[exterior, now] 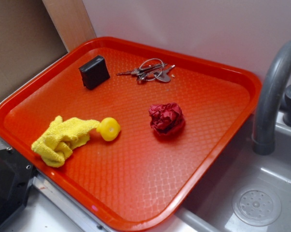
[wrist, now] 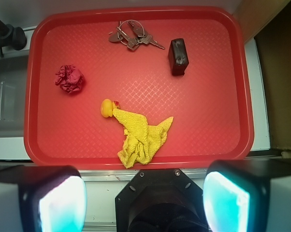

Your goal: Grab the yellow cloth.

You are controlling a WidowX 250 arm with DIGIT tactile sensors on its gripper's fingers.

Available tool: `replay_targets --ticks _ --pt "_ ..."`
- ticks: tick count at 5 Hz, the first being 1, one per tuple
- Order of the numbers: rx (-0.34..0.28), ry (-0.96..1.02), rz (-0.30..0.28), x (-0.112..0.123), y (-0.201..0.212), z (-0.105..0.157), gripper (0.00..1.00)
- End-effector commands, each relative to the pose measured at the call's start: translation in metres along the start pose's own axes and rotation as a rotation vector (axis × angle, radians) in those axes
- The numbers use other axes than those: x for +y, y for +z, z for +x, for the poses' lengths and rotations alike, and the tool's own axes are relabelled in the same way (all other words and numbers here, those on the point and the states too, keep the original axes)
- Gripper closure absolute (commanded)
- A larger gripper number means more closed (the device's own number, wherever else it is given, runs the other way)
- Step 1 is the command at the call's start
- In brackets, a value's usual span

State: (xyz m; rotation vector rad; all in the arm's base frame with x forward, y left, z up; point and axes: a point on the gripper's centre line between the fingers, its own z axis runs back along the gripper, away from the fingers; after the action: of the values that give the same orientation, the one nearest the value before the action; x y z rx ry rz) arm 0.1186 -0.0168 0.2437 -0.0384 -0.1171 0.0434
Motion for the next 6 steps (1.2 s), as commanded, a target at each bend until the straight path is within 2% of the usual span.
replay_targets --ticks 1,2,3,5,6 --pt "0.000 0.000 0.000 0.000 0.000 0.000 0.00" --pt "0.015 0.026 0.018 0.011 -0.038 0.010 0.00" --pt "0.066 -0.023 0.004 0.000 -0.071 0.007 0.00" --pt "0.075 -0.076 -0.035 -0.007 -0.144 0.010 0.00" --pt "0.065 -0.088 -0.082 -0.011 -0.180 0.012 0.00"
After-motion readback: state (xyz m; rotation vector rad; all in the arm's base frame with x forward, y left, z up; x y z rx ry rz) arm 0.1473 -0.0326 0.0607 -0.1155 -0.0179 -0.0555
